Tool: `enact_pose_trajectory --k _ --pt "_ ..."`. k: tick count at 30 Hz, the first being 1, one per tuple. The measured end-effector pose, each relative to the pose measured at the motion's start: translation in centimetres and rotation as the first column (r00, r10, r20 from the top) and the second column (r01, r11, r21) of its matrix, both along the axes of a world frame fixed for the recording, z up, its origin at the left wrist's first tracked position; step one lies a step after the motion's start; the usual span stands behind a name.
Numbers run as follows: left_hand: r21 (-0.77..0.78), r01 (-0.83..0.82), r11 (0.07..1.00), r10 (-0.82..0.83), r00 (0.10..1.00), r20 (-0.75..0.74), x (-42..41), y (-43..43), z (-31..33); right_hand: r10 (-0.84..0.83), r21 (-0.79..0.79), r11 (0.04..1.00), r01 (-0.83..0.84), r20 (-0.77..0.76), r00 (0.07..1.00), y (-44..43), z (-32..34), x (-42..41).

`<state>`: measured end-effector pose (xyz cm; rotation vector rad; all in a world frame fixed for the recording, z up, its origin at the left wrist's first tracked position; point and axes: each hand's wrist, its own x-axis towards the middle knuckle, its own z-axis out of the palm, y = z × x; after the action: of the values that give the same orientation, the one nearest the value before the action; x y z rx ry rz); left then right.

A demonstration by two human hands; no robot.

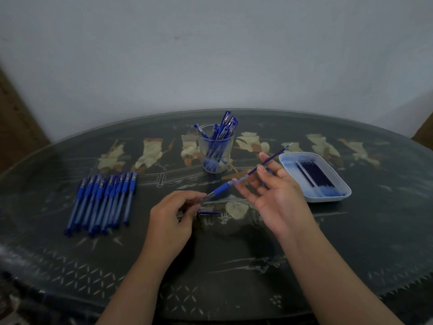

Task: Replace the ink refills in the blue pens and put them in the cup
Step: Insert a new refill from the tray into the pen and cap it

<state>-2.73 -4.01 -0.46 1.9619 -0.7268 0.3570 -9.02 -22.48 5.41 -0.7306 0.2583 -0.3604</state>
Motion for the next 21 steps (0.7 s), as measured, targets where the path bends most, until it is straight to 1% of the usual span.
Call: enact_pose_trajectory --k 2,6,15,19,21 --pt "0.006 0.006 1.0 -0.006 1.0 -0.003 -0.03 0.02 0.03 -0.011 -0.008 1.0 0.011 0.002 1.0 0.07 -0.01 0.01" --pt "0.013 0.007 1.0 -0.007 1.0 0.003 0.0 0.1 0.02 -0.018 0.035 0.999 0.017 0.033 0.999 -0.18 0.2 -0.08" --pt "0.02 0.016 1.0 -0.016 1.0 0.007 0.03 0.06 0.0 -0.035 -0.019 0.999 0.035 -0.003 0.999 -0.23 -0.12 0.14" --pt "0.02 0.02 1.0 -0.02 1.0 -0.002 0.03 0.02 0.02 -0.036 -0.01 0.999 0.036 0.002 0.999 -0.14 -0.28 0.17" --pt "0.023 0.018 1.0 -0.018 1.0 -0.004 0.06 0.06 0.0 -0.042 -0.033 0.999 0.042 0.008 0.999 0.05 -0.27 0.13"
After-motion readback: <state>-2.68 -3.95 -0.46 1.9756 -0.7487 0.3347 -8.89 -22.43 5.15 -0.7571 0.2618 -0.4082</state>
